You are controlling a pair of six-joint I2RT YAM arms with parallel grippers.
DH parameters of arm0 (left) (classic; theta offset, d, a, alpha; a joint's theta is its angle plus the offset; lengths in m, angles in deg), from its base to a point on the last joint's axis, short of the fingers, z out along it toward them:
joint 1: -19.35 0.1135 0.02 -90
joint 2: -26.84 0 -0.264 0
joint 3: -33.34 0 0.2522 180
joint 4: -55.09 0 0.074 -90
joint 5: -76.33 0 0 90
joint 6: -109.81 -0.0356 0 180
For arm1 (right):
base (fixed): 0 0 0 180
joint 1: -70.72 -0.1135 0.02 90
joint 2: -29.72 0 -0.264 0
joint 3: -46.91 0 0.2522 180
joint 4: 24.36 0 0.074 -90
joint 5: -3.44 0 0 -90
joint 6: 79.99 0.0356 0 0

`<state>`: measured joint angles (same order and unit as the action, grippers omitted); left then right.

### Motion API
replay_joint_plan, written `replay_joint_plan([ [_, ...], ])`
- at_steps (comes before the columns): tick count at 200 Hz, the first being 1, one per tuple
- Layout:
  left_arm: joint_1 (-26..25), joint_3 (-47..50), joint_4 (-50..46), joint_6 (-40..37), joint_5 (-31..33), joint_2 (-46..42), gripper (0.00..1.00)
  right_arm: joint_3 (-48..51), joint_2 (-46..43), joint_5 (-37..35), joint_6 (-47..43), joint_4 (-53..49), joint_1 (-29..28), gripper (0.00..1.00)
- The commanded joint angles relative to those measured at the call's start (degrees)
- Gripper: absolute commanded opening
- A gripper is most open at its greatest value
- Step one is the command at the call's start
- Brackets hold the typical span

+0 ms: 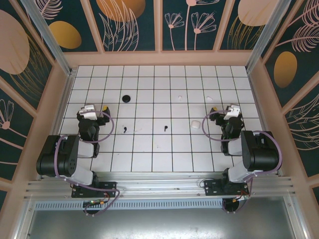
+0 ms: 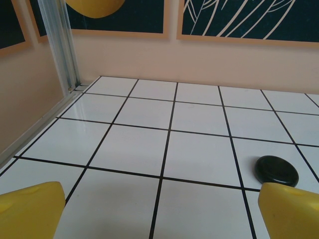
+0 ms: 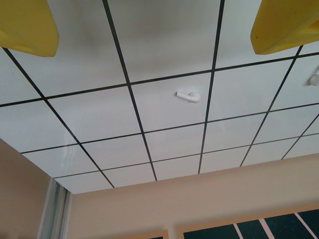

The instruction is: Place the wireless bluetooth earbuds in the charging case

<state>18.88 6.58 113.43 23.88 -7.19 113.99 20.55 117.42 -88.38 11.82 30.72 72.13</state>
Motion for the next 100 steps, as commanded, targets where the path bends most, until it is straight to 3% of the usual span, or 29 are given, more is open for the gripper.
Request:
replay_joint_plan([
  [1,0.1,-0.8,0.2,0.1,0.3,-0.1,0.99,-0.7,0.5,0.7,-0.5,2.9,0.1,0.99],
  [36,0.1,-0.7,-0.1,-0.2,-0.2,-0.8,0.99,-0.7,0.5,0.7,-0.5,2.8,0.1,0.99],
  [67,0.1,-4.6,-11.6,0.0,-0.5,-5.7,0.98,-0.9,0.2,0.6,-0.8,2.3,0.1,0.99],
  [88,0.1,-7.6,-19.5,1.2,-1.1,-7.9,0.99,-3.9,-3.0,2.4,-1.5,-5.1,-0.2,0.99],
  [100,0.1,-9.5,-24.7,2.9,-0.9,-9.8,0.99,-7.9,-6.0,1.2,-0.3,-15.5,-0.4,0.99],
])
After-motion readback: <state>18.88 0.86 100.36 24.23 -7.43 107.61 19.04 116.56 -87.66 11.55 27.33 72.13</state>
